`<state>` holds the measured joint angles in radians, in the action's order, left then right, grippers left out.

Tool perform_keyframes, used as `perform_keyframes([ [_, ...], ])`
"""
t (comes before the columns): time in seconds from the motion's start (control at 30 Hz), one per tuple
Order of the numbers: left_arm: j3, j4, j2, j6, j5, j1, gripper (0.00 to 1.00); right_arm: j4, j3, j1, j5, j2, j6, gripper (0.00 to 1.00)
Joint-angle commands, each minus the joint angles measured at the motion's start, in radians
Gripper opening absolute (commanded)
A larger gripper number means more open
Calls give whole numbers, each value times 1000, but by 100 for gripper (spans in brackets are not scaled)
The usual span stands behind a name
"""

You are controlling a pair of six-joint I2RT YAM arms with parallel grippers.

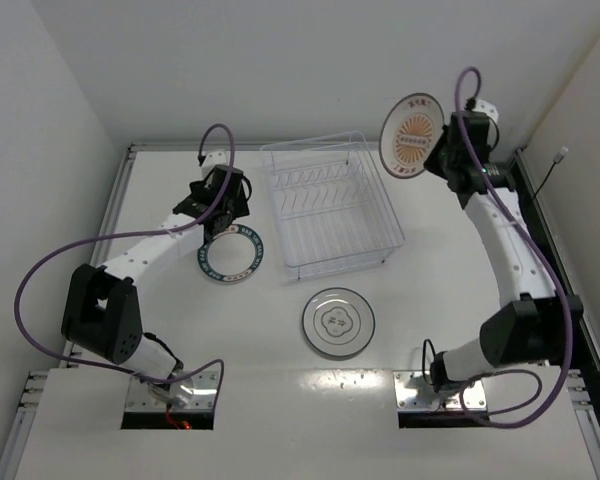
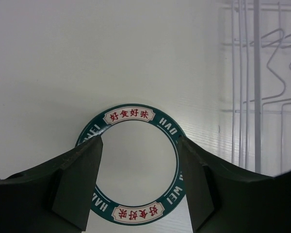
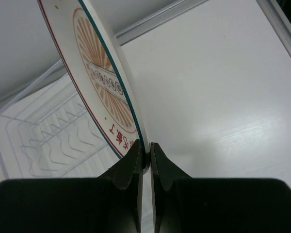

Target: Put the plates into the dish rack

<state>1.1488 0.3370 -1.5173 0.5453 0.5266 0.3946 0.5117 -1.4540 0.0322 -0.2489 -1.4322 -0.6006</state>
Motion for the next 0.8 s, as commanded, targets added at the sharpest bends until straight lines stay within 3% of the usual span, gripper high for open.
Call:
perform_keyframes([
  [0.0,26,-63,51,-18,-10,1,60,17,-148,112,-195,-156,99,0],
  [0.57,64,-27,32,-36,21,1,60,5,-440,320,-527,-560,280,0],
  [0.77,74,-16,23,-36,21,1,60,14,-486,368,-532,-634,302,0],
])
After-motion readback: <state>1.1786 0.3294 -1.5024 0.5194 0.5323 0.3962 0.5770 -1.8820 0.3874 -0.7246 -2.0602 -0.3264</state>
